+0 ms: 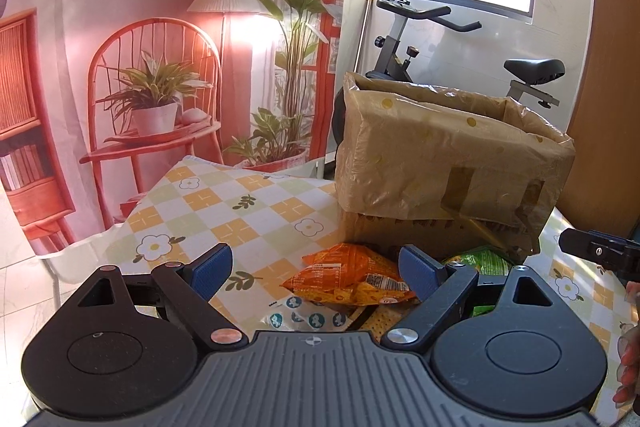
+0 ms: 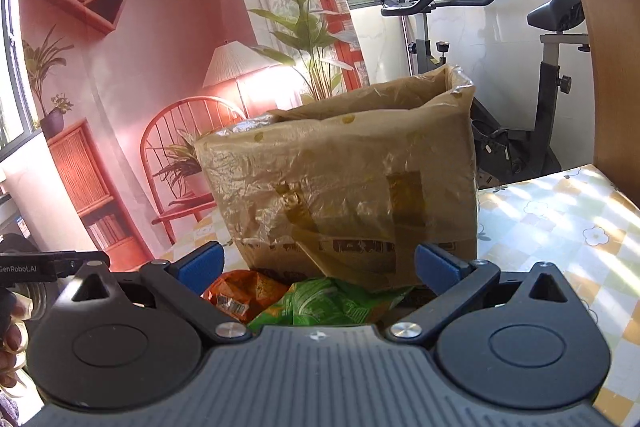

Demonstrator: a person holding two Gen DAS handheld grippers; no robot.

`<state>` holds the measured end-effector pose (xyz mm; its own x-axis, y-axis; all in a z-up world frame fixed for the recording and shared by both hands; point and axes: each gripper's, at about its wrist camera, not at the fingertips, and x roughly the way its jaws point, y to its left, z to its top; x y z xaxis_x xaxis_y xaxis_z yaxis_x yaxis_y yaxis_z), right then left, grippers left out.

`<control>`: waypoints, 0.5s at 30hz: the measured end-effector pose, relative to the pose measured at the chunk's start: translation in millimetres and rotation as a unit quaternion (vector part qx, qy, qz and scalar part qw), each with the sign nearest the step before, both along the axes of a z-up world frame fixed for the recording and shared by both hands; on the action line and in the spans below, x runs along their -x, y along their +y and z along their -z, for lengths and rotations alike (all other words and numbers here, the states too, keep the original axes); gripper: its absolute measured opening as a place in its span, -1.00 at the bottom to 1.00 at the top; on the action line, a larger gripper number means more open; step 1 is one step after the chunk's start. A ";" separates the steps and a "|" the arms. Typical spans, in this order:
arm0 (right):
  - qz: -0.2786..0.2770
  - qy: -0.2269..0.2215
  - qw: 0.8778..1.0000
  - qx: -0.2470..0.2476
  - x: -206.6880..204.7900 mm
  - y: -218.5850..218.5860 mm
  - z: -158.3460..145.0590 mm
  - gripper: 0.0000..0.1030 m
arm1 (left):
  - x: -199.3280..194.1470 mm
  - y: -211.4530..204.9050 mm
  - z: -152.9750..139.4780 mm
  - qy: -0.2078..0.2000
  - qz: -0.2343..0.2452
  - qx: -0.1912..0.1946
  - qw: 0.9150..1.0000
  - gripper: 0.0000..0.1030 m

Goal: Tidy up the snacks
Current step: 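Move both tools back down to the remaining snack pile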

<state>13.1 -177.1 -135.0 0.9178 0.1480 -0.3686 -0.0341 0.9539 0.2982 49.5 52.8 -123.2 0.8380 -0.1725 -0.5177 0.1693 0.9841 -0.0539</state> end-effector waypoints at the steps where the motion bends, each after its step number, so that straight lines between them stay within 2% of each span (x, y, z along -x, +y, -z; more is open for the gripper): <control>1: -0.005 0.009 1.000 0.017 0.7 6.3 5.5 1.00 | 2.5 0.3 4.5 0.002 -0.004 0.003 1.000 0.78; 5: -0.007 0.019 0.998 0.058 3.4 17.6 24.4 0.98 | 8.3 4.1 24.8 0.021 -0.023 0.025 0.999 0.78; 7: -0.001 0.040 0.997 0.072 -0.2 18.9 33.8 0.93 | 9.9 3.6 36.1 0.034 -0.031 0.024 0.999 0.77; 10: -0.003 0.063 0.995 0.075 -5.1 14.3 46.6 0.71 | 13.1 1.7 46.7 0.042 -0.033 0.006 0.999 0.76; 12: -0.010 0.069 0.994 0.085 -7.9 9.0 54.1 0.48 | 14.2 1.9 49.7 0.044 -0.031 0.004 0.999 0.74; 15: -0.024 0.062 0.992 0.111 -9.5 8.8 61.2 0.38 | 13.4 3.6 50.9 0.041 -0.040 0.004 0.998 0.72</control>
